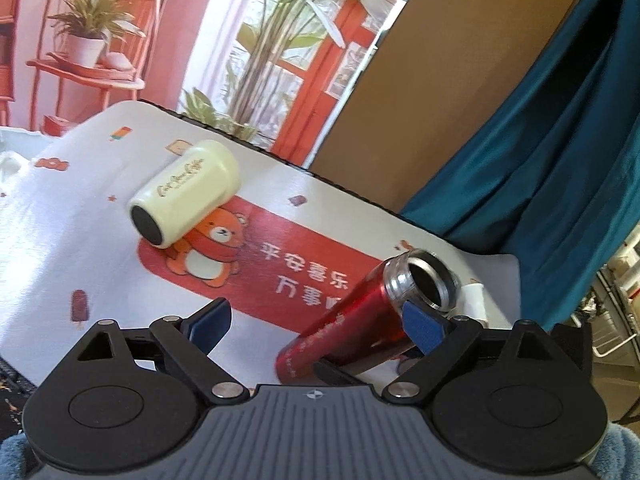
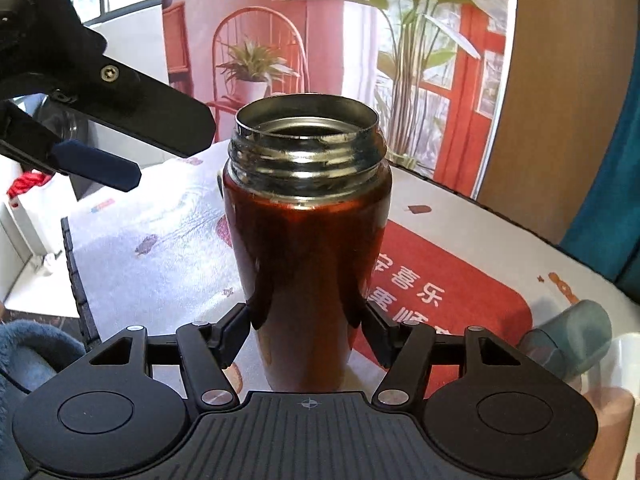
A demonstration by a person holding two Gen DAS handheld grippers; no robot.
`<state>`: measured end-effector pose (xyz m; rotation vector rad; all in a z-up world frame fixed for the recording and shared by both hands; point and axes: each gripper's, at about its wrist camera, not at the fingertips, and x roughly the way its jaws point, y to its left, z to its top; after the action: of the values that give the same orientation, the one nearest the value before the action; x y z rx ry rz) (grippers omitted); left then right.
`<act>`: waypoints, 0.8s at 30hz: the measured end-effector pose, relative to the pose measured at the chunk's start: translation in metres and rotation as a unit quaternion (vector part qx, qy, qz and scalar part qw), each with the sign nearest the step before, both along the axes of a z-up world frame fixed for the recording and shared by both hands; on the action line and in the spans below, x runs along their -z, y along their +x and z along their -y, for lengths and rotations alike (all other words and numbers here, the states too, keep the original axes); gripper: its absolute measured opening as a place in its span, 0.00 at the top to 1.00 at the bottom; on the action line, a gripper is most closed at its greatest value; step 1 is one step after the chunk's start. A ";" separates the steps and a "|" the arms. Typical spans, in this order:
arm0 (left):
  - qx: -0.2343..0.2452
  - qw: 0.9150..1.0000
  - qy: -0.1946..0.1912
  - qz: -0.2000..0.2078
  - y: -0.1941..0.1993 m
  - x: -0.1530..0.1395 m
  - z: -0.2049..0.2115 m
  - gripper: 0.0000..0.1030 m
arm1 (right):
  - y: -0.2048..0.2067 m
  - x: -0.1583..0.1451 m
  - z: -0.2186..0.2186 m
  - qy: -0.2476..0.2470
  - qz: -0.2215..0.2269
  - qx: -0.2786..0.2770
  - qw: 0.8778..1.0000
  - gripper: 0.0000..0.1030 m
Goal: Flip cup upright
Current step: 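Lower the upright red thermos onto the mat with the right gripper, then open the right gripper and pull it back from the thermos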
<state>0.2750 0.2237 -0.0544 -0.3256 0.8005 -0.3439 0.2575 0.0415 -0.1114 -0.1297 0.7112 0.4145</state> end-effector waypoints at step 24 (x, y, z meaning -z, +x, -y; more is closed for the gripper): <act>-0.055 0.991 0.121 0.021 -0.057 -0.011 -0.006 0.00 | -0.050 -0.045 0.050 0.035 -0.028 0.136 0.990 0.00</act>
<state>0.2181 0.2298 -0.0437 -0.1329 0.7697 -0.1471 0.2071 -0.0085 -0.0667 0.0455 0.7564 0.1825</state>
